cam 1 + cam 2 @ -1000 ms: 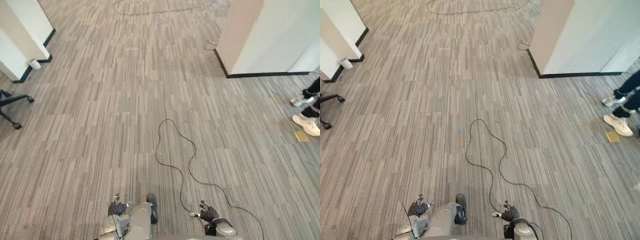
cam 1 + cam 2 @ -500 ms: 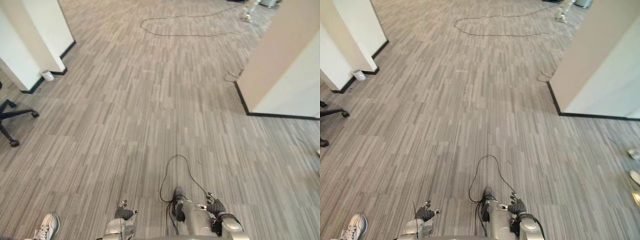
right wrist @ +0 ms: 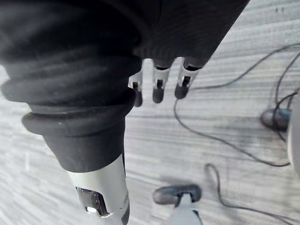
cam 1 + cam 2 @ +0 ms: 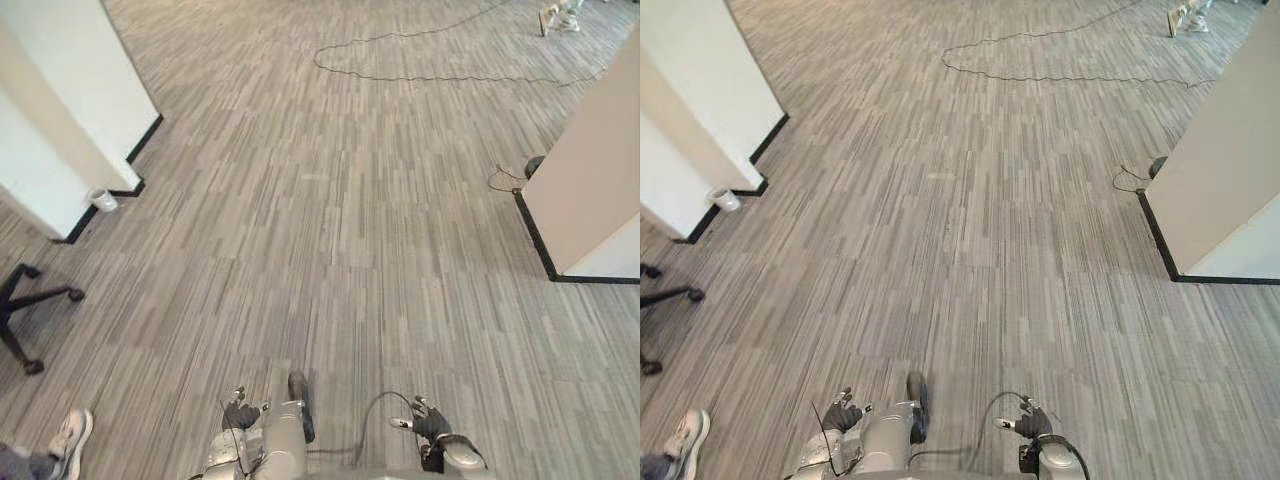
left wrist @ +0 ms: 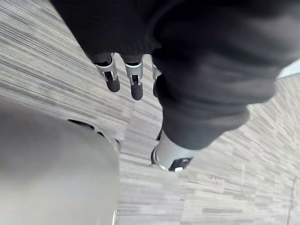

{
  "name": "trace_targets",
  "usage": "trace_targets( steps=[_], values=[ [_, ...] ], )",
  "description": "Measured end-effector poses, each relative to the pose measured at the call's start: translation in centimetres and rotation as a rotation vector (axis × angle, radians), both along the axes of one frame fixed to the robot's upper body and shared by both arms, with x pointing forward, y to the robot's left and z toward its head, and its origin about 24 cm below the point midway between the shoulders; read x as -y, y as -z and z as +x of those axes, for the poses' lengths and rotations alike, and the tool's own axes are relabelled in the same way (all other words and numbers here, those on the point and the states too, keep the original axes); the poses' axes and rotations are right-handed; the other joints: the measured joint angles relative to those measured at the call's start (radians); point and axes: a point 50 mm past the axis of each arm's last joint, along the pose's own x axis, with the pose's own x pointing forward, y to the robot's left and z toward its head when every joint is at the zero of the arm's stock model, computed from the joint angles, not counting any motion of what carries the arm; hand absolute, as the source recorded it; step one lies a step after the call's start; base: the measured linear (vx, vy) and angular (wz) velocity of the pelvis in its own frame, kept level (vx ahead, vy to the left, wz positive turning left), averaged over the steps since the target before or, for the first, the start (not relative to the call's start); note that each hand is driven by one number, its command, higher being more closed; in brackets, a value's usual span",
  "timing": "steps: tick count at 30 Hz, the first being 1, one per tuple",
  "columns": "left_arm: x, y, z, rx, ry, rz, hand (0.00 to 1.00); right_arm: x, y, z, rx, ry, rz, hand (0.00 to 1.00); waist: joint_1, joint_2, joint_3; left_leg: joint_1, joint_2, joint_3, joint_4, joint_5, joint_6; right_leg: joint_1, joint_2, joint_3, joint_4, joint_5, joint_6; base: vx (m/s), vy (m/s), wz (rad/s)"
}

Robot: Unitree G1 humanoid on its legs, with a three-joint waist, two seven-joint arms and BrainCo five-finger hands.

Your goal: Organize washtable

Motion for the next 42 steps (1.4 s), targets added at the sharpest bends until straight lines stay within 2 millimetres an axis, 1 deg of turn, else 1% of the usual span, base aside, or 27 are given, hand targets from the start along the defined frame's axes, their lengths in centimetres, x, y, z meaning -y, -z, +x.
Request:
trace_targets(
  steps=[1, 3, 4, 5, 7, 9, 11, 13, 15, 16, 17, 19, 20, 21, 22, 24, 27, 30, 32, 33, 34, 35, 36, 38, 39, 41, 42],
  values=[
    [-0.1, 0.0, 0.0, -0.001, 0.000, 0.005, 0.00, -0.2, 0.2, -0.4, -0.012, 0.005, 0.005, 0.00, -0.005, -0.015, -0.011, -0.007, -0.013, -0.001, 0.034, 0.001, 0.007, -0.012, -0.018, 0.013, 0.043, -0.001, -0.001, 0.65, 0.406, -0.24],
    [-0.8, 0.1, -0.4, -0.017, 0.005, 0.022, 0.00, -0.5, 0.6, -1.5, -0.043, 0.018, 0.012, 0.00, -0.006, -0.056, -0.040, 0.011, -0.060, 0.007, 0.091, -0.030, 0.063, -0.099, -0.078, 0.042, 0.295, 0.011, 0.019, 0.66, 0.387, -0.05],
    [-1.4, 0.0, -0.3, -0.028, 0.031, 0.046, 0.00, -0.9, 0.6, -1.4, -0.043, 0.040, 0.030, 0.00, -0.024, -0.094, -0.031, 0.064, -0.098, 0.017, 0.095, -0.086, 0.093, -0.190, -0.125, 0.068, 0.553, 0.097, 0.064, 0.76, 0.413, 0.21],
    [-2.0, 0.1, -0.2, -0.047, 0.041, 0.061, 0.00, -1.2, 0.4, -0.8, -0.026, 0.038, 0.040, 0.00, -0.046, -0.103, -0.003, 0.150, -0.135, 0.017, 0.076, -0.128, 0.107, -0.280, -0.158, 0.073, 0.800, 0.163, 0.081, 0.74, 0.385, 0.23],
    [-1.7, 0.6, -0.9, -0.096, 0.045, 0.052, 0.00, -0.4, 0.3, -0.6, -0.019, 0.015, 0.025, 0.00, -0.048, -0.088, 0.009, 0.317, -0.146, 0.017, 0.021, -0.177, 0.115, -0.371, -0.156, 0.022, 0.953, 0.103, 0.052, 0.54, 0.246, -0.06],
    [-1.0, 0.9, -1.3, -0.110, 0.083, 0.046, 0.00, 0.2, 0.1, -0.2, 0.006, 0.006, 0.004, 0.00, -0.053, -0.060, 0.010, 0.448, -0.137, 0.022, -0.064, -0.204, 0.123, -0.473, -0.125, -0.083, 0.913, 0.022, 0.009, 0.49, 0.207, -0.11],
    [-0.5, 1.0, -1.1, -0.120, 0.116, 0.041, 0.00, 0.5, -0.3, 0.6, 0.038, -0.003, -0.006, 0.00, -0.060, -0.049, 0.012, 0.525, -0.135, 0.023, -0.127, -0.226, 0.117, -0.608, -0.066, -0.172, 0.709, 0.005, 0.007, 0.69, 0.193, 0.10],
    [-0.4, 1.1, -1.3, -0.132, 0.127, 0.044, 0.00, 0.4, -0.6, 1.4, 0.063, -0.008, -0.005, 0.00, -0.081, -0.045, 0.019, 0.598, -0.136, 0.009, -0.174, -0.241, 0.095, -0.676, -0.016, -0.218, 0.461, 0.060, 0.010, 0.76, 0.132, 0.30],
    [-0.1, 1.2, -1.5, -0.137, 0.138, 0.042, 0.00, 0.2, -0.8, 2.0, 0.081, -0.018, -0.003, 0.00, -0.104, -0.041, 0.026, 0.684, -0.141, -0.021, -0.204, -0.273, 0.039, -0.680, 0.048, -0.209, 0.136, 0.221, 0.010, 0.77, 0.055, 0.53],
    [-0.1, 1.3, -1.6, -0.140, 0.139, 0.042, 0.00, 0.2, -0.8, 2.0, 0.079, -0.016, -0.001, 0.00, -0.103, -0.045, 0.025, 0.708, -0.149, -0.036, -0.200, -0.284, 0.021, -0.681, 0.045, -0.208, 0.118, 0.230, 0.000, 0.78, 0.012, 0.62],
    [0.1, 1.4, -1.9, -0.146, 0.135, 0.032, 0.00, 0.3, -0.9, 2.1, 0.083, -0.014, -0.004, 0.00, -0.108, -0.037, 0.024, 0.740, -0.145, -0.075, -0.157, -0.301, 0.005, -0.682, 0.038, -0.189, 0.178, 0.319, -0.091, 0.81, -0.040, 0.63],
    [0.8, 1.4, -1.8, -0.136, 0.126, 0.011, 0.00, 0.8, -1.1, 2.0, 0.096, -0.012, -0.016, 0.00, -0.104, -0.009, 0.013, 0.676, -0.103, -0.096, 0.074, -0.291, -0.013, -0.663, 0.051, -0.209, 0.260, 0.341, -0.117, 0.80, -0.070, 0.49],
    [1.4, 1.5, -2.0, -0.140, 0.097, -0.014, 0.00, 1.5, -1.5, 2.4, 0.114, -0.017, -0.037, 0.00, -0.105, 0.046, 0.021, 0.566, -0.029, -0.099, 0.352, -0.203, -0.081, -0.611, 0.092, -0.218, 0.257, 0.282, -0.121, 0.77, -0.048, 0.00],
    [1.5, 1.5, -2.2, -0.129, 0.042, -0.034, 0.00, 1.9, -1.7, 2.6, 0.122, -0.021, -0.051, 0.00, -0.098, 0.078, 0.022, 0.445, 0.037, -0.104, 0.604, -0.059, -0.118, -0.560, 0.135, -0.212, 0.238, 0.248, -0.139, 0.76, -0.032, -0.17],
    [1.4, 1.3, -2.1, -0.115, 0.027, -0.035, 0.00, 1.9, -1.6, 2.6, 0.115, -0.020, -0.053, 0.00, -0.095, 0.084, 0.026, 0.392, 0.071, -0.089, 0.718, -0.062, -0.113, -0.527, 0.154, -0.207, 0.228, 0.228, -0.148, 0.74, -0.038, -0.39],
    [0.2, 0.7, -1.2, -0.067, 0.010, -0.005, 0.00, 0.8, -1.3, 2.3, 0.097, -0.017, -0.022, 0.00, -0.074, 0.034, 0.048, 0.254, 0.122, -0.018, 0.881, -0.085, -0.077, -0.358, 0.172, -0.156, 0.164, 0.170, -0.149, 0.70, -0.057, -0.44],
    [-0.4, 0.1, -0.4, -0.019, 0.014, 0.018, 0.00, -0.4, -0.9, 1.9, 0.075, -0.033, 0.003, 0.00, -0.043, 0.003, 0.040, 0.132, 0.117, 0.051, 0.727, -0.132, -0.038, -0.222, 0.170, -0.080, 0.051, 0.169, -0.134, 0.60, -0.043, -0.74],
    [-0.2, -0.1, 0.1, 0.003, 0.020, 0.018, 0.00, -0.6, -0.9, 2.0, 0.069, -0.023, 0.001, 0.00, -0.038, -0.001, 0.049, 0.064, 0.050, 0.071, 0.266, -0.131, -0.022, -0.111, 0.138, -0.018, -0.002, 0.131, -0.069, 0.66, 0.140, -0.77],
    [0.6, 0.1, -0.2, -0.012, 0.053, 0.007, 0.00, 0.1, -0.6, 1.1, 0.050, -0.015, -0.020, 0.00, -0.022, 0.030, 0.033, 0.065, -0.002, -0.003, -0.079, -0.025, -0.015, -0.045, 0.134, 0.034, -0.024, 0.084, -0.021, 0.58, 0.263, -0.79],
    [0.9, 0.2, -0.3, -0.016, 0.056, -0.001, 0.00, 0.4, -0.5, 0.8, 0.042, -0.013, -0.027, 0.00, -0.015, 0.044, 0.025, 0.060, -0.002, -0.016, -0.099, 0.007, -0.004, -0.027, 0.141, 0.049, -0.023, 0.063, -0.013, 0.55, 0.345, -0.85],
    [1.1, 0.3, -0.3, -0.016, 0.050, -0.014, 0.00, 0.3, -0.3, 0.4, 0.023, -0.010, -0.027, 0.00, -0.004, 0.051, 0.007, 0.052, -0.015, -0.049, -0.044, 0.148, 0.055, 0.002, 0.131, 0.083, -0.006, 0.016, 0.006, 0.59, 0.379, -0.52],
    [0.5, 0.1, 0.0, -0.013, 0.067, 0.006, 0.00, -0.2, -0.1, 0.0, 0.009, -0.001, -0.012, 0.00, -0.010, 0.006, -0.007, 0.048, -0.051, -0.036, -0.006, 0.098, 0.072, -0.008, 0.094, 0.088, 0.041, -0.003, 0.019, 0.59, 0.378, -0.26],
    [0.3, 0.1, 0.0, -0.017, 0.076, 0.014, 0.00, -0.5, -0.1, -0.2, 0.008, 0.005, -0.001, 0.00, -0.024, -0.014, -0.020, 0.053, -0.074, -0.033, -0.001, 0.067, 0.082, -0.052, 0.063, 0.085, 0.149, -0.010, 0.030, 0.59, 0.334, 0.05],
    [-0.6, 0.3, -0.3, -0.040, 0.085, 0.039, 0.00, -0.4, 0.0, -0.4, 0.007, 0.022, 0.005, 0.00, -0.026, -0.057, -0.016, 0.127, -0.126, -0.011, -0.012, 0.005, 0.106, -0.229, -0.003, 0.084, 0.592, 0.044, 0.077, 0.59, 0.311, 0.01],
    [-0.9, 0.3, 0.0, -0.059, 0.092, 0.047, 0.00, -0.2, 0.0, -0.4, 0.006, 0.017, -0.001, 0.00, -0.035, -0.072, 0.003, 0.204, -0.159, -0.007, -0.020, -0.034, 0.120, -0.303, -0.050, 0.075, 0.814, 0.065, 0.078, 0.55, 0.294, 0.07],
    [-0.4, 0.8, -0.8, -0.098, 0.113, 0.039, 0.00, 0.2, -0.3, 0.1, 0.028, 0.010, -0.013, 0.00, -0.050, -0.046, 0.020, 0.332, -0.163, -0.004, -0.045, -0.080, 0.131, -0.365, -0.080, 0.004, 0.918, 0.036, 0.043, 0.54, 0.275, 0.00],
    [-0.1, 0.9, -0.9, -0.105, 0.125, 0.034, 0.00, 0.4, -0.4, 0.1, 0.034, -0.003, -0.022, 0.00, -0.053, -0.027, 0.025, 0.404, -0.160, 0.000, -0.094, -0.090, 0.137, -0.413, -0.086, -0.047, 0.887, 0.007, 0.030, 0.42, 0.192, -0.09]
  ],
)
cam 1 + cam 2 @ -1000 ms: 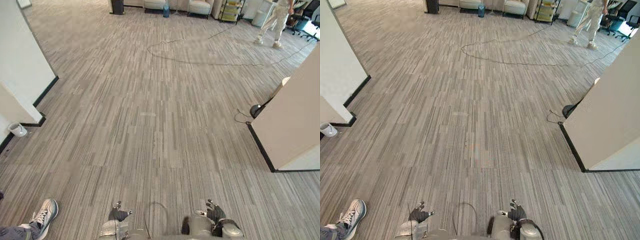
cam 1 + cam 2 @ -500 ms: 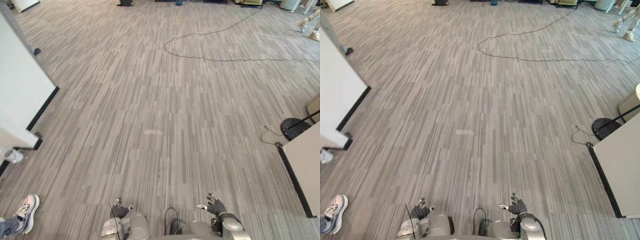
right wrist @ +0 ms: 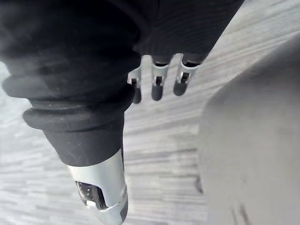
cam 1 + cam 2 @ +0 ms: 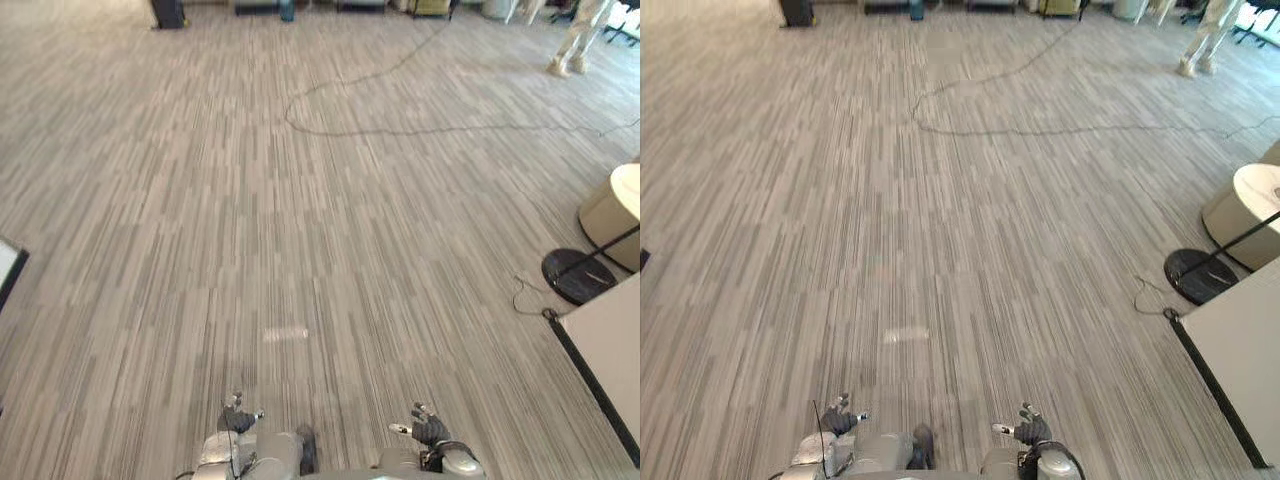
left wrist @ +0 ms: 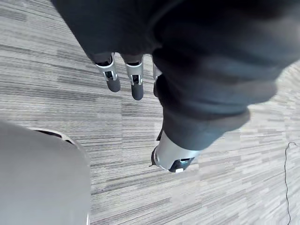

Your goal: Organize washtable

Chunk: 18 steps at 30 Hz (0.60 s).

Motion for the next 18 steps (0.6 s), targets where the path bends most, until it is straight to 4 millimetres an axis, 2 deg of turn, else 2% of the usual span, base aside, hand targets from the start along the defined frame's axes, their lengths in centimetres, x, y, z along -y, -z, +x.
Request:
trace_targets(
  steps=[2, 4, 6, 7, 8, 9, 10, 12, 13, 14, 15, 16, 18],
  values=[
    [0.3, 0.0, 0.1, 0.004, 0.003, -0.007, 0.00, 0.0, -0.1, 0.3, 0.013, -0.013, -0.007, 0.00, 0.000, 0.001, 0.000, 0.079, 0.007, 0.000, -0.073, -0.004, -0.001, -0.083, 0.006, -0.090, -0.135, -0.021, -0.006, 0.37, 0.108, -0.05],
    [0.3, 0.1, 0.1, -0.003, 0.014, -0.002, 0.00, 0.0, -0.3, 0.7, 0.028, -0.019, -0.011, 0.00, -0.003, 0.001, 0.001, 0.117, 0.015, -0.003, -0.110, -0.016, -0.018, -0.152, 0.046, -0.116, -0.338, -0.007, 0.002, 0.40, 0.063, 0.00],
    [0.2, 0.2, -0.2, -0.018, 0.015, 0.001, 0.00, 0.2, -0.4, 0.9, 0.035, -0.013, -0.015, 0.00, -0.018, -0.002, -0.001, 0.159, 0.012, -0.011, -0.113, -0.055, -0.062, -0.161, 0.099, -0.069, -0.596, 0.114, -0.013, 0.46, 0.011, 0.23],
    [0.3, 0.3, -0.3, -0.020, 0.013, 0.001, 0.00, 0.2, -0.3, 0.8, 0.035, -0.007, -0.013, 0.00, -0.022, -0.003, -0.002, 0.169, 0.010, -0.020, -0.103, -0.074, -0.069, -0.154, 0.104, -0.049, -0.628, 0.148, -0.030, 0.50, -0.042, 0.48],
    [0.2, 0.3, -0.4, -0.021, 0.010, 0.000, 0.00, 0.2, -0.3, 0.6, 0.032, 0.005, -0.010, 0.00, -0.025, -0.007, -0.004, 0.186, 0.006, -0.048, -0.072, -0.119, -0.083, -0.130, 0.102, -0.038, -0.654, 0.219, -0.070, 0.53, -0.099, 0.50],
    [0.4, 0.3, -0.4, -0.021, 0.007, -0.004, 0.00, 0.3, -0.3, 0.6, 0.033, 0.009, -0.010, 0.00, -0.025, -0.008, -0.009, 0.192, 0.011, -0.062, -0.048, -0.143, -0.089, -0.121, 0.101, -0.048, -0.646, 0.269, -0.082, 0.64, -0.151, 0.71],
    [0.9, 0.3, -0.4, -0.019, 0.001, -0.019, 0.00, 0.5, -0.3, 0.5, 0.034, 0.019, -0.013, 0.00, -0.025, 0.014, -0.018, 0.181, 0.042, -0.076, 0.028, -0.169, -0.119, -0.104, 0.111, -0.081, -0.625, 0.232, -0.085, 0.58, -0.204, 0.68],
    [1.1, 0.1, -0.3, 0.004, -0.014, -0.024, 0.00, 0.9, -0.4, 0.3, 0.034, 0.022, -0.023, 0.00, -0.023, 0.033, -0.021, 0.069, 0.098, -0.072, 0.286, -0.173, -0.144, -0.067, 0.126, -0.115, -0.633, 0.185, -0.092, 0.44, -0.177, 0.52],
    [0.9, 0.0, -0.4, 0.011, -0.041, -0.024, 0.00, 1.2, -0.6, 0.5, 0.047, 0.023, -0.032, 0.00, -0.021, 0.052, -0.023, -0.011, 0.152, -0.051, 0.474, -0.154, -0.189, -0.033, 0.150, -0.123, -0.643, 0.162, -0.104, 0.44, -0.134, 0.12],
    [0.7, 0.1, -0.7, 0.008, -0.060, -0.026, 0.00, 1.3, -0.6, 0.4, 0.039, 0.023, -0.035, 0.00, -0.019, 0.056, -0.022, -0.061, 0.209, -0.034, 0.605, -0.154, -0.192, 0.007, 0.172, -0.129, -0.655, 0.143, -0.114, 0.44, -0.115, -0.01],
    [0.6, 0.1, -0.9, 0.007, -0.070, -0.025, 0.00, 1.2, -0.5, 0.3, 0.033, 0.024, -0.034, 0.00, -0.019, 0.056, -0.022, -0.073, 0.230, -0.026, 0.642, -0.155, -0.191, 0.030, 0.176, -0.130, -0.659, 0.135, -0.118, 0.40, -0.107, -0.13],
    [0.7, 0.0, -0.8, 0.013, -0.068, -0.025, 0.00, 1.0, -0.4, 0.0, 0.023, 0.037, -0.022, 0.00, -0.015, 0.042, -0.022, -0.092, 0.266, -0.001, 0.648, -0.157, -0.187, 0.084, 0.177, -0.129, -0.686, 0.128, -0.120, 0.37, -0.091, -0.10],
    [0.6, -0.1, -0.6, 0.018, -0.066, -0.024, 0.00, 0.9, -0.3, -0.2, 0.016, 0.041, -0.020, 0.00, -0.012, 0.036, -0.022, -0.109, 0.278, 0.015, 0.575, -0.157, -0.186, 0.127, 0.171, -0.117, -0.721, 0.128, -0.120, 0.33, -0.055, -0.16]
  ],
)
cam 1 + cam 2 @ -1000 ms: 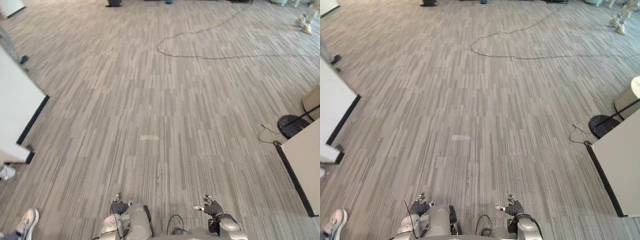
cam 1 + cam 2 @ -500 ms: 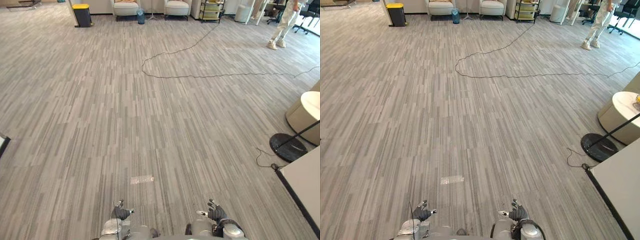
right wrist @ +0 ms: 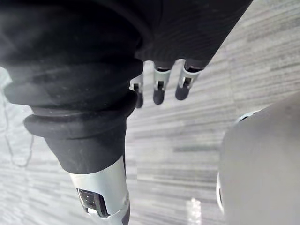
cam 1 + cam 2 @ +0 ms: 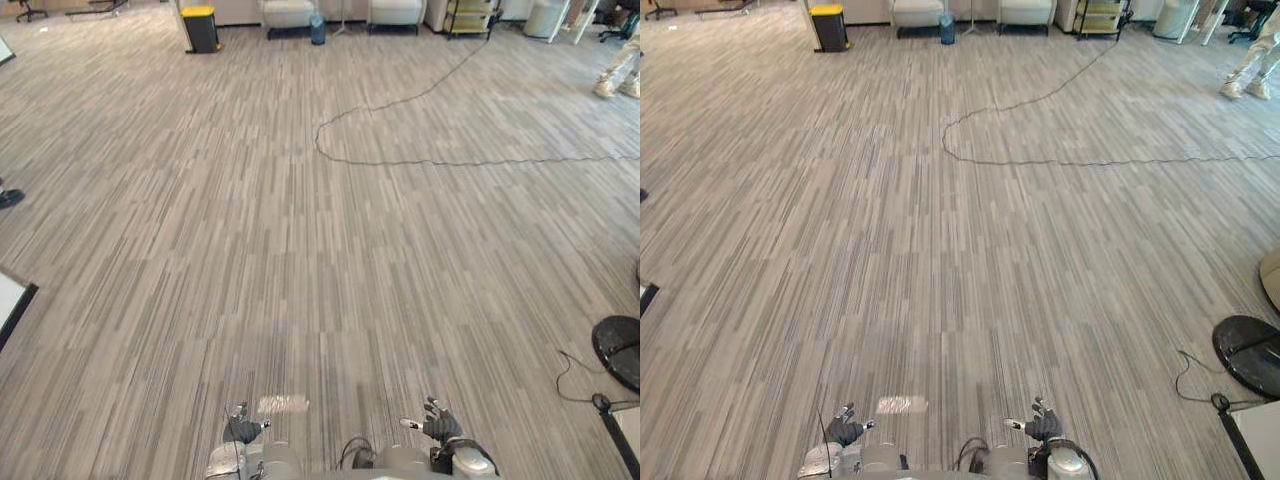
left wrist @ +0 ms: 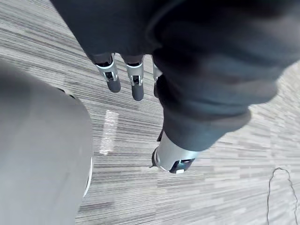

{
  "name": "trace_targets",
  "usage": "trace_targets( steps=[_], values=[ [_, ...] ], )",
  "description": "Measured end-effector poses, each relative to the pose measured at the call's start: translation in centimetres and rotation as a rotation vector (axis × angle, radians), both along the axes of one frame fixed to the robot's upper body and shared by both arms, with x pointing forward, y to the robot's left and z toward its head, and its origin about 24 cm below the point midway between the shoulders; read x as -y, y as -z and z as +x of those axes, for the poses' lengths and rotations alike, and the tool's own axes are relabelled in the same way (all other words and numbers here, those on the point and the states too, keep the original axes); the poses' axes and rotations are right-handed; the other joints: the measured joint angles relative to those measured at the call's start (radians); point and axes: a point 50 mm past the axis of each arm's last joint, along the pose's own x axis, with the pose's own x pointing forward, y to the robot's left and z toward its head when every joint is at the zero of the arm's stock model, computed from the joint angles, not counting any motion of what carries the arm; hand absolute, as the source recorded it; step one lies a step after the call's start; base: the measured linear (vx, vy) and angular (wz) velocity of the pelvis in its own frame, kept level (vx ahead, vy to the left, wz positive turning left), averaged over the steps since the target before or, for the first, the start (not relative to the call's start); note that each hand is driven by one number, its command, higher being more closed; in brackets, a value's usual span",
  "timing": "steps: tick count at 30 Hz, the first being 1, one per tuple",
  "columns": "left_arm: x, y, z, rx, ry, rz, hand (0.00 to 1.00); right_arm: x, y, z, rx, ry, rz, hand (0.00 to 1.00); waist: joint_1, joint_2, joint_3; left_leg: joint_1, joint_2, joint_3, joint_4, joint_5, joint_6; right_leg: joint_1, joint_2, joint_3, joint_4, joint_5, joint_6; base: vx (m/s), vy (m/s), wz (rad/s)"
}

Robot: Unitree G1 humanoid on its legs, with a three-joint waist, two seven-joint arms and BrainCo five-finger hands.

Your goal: Organize washtable

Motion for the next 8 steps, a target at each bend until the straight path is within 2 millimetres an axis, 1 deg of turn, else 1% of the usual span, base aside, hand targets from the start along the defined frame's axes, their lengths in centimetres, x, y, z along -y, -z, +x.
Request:
trace_targets(
  steps=[2, 3, 4, 5, 6, 8],
  values=[
    [0.2, 0.0, 0.2, 0.005, 0.004, -0.002, 0.00, 0.1, 0.1, -0.2, -0.013, 0.014, 0.000, 0.00, 0.013, -0.001, 0.001, -0.006, -0.004, 0.008, -0.177, 0.000, 0.000, 0.027, -0.019, 0.017, -0.017, 0.000, 0.001, 0.26, 0.048, -0.30],
    [0.2, 0.0, 0.3, 0.003, 0.016, -0.001, 0.00, 0.3, 0.3, -0.5, -0.024, 0.034, -0.004, 0.00, 0.017, 0.002, -0.001, 0.006, -0.025, -0.013, -0.346, 0.034, -0.009, 0.035, -0.023, 0.030, -0.016, -0.002, 0.010, 0.17, 0.094, -0.25],
    [0.4, 0.0, 0.3, -0.001, 0.024, -0.003, 0.00, 0.4, 0.3, -0.5, -0.025, 0.038, -0.006, 0.00, 0.017, 0.005, -0.003, 0.010, -0.029, -0.026, -0.407, 0.080, -0.006, 0.039, -0.021, 0.036, -0.016, -0.008, 0.021, 0.15, 0.129, -0.23],
    [0.6, 0.2, 0.1, -0.011, 0.036, -0.005, 0.00, 0.6, 0.3, -0.5, -0.024, 0.042, -0.010, 0.00, 0.015, 0.019, -0.009, 0.009, -0.033, -0.037, -0.467, 0.190, 0.008, 0.045, -0.012, 0.045, -0.014, -0.024, 0.047, 0.13, 0.165, -0.18],
    [0.6, 0.4, -0.2, -0.032, 0.049, -0.003, 0.00, 0.9, 0.4, -0.7, -0.034, 0.058, -0.013, 0.00, 0.013, 0.028, -0.022, 0.038, -0.039, -0.048, -0.506, 0.193, -0.014, 0.057, -0.008, 0.062, -0.012, -0.037, 0.066, 0.13, 0.178, -0.15],
    [-0.1, 0.4, -0.5, -0.041, 0.049, 0.013, 0.00, 0.2, 0.6, -1.1, -0.049, 0.057, 0.006, 0.00, 0.014, -0.007, -0.038, 0.081, -0.073, -0.034, -0.583, 0.205, -0.010, 0.056, -0.038, 0.074, -0.012, -0.041, 0.076, 0.09, 0.143, -0.10]
  ],
)
